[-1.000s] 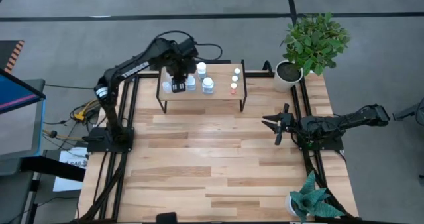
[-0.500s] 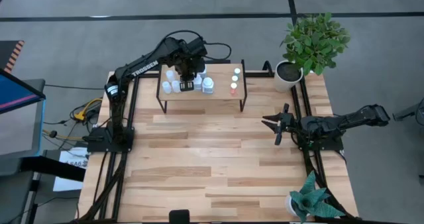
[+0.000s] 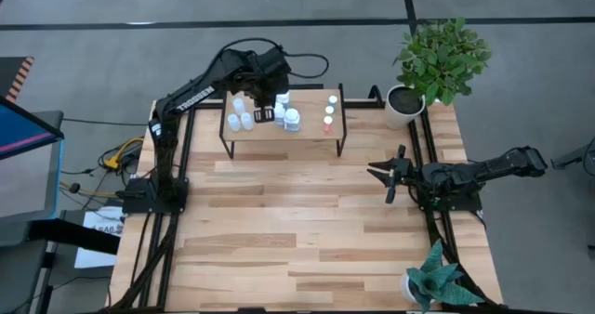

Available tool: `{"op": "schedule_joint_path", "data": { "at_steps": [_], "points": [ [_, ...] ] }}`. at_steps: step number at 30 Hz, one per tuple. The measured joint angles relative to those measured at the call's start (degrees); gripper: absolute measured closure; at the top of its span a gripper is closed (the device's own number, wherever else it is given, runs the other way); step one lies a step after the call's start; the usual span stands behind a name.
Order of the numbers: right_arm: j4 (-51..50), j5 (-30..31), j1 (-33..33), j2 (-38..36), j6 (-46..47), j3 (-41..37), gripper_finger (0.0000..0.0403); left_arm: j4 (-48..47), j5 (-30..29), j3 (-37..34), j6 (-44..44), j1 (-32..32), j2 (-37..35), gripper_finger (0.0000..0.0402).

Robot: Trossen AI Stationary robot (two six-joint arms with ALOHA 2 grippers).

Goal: Pick and place medicine bottles onto shelf by color
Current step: Adjust the white pill bottles on the shelf

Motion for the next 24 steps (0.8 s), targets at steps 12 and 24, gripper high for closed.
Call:
{"op": "schedule_joint_path", "data": {
  "at_steps": [12, 24],
  "points": [
    [0.0, 0.0, 0.0, 0.0, 0.0, 0.0, 0.0294, 2.3, 21.2, -0.6, -2.5, -6.3, 5.5, 0.0326],
    [0.0, 0.0, 0.0, 0.0, 0.0, 0.0, 0.0294, 5.9, 11.0, -0.6, 0.7, -4.7, 8.5, 0.0371]
  ]
}}
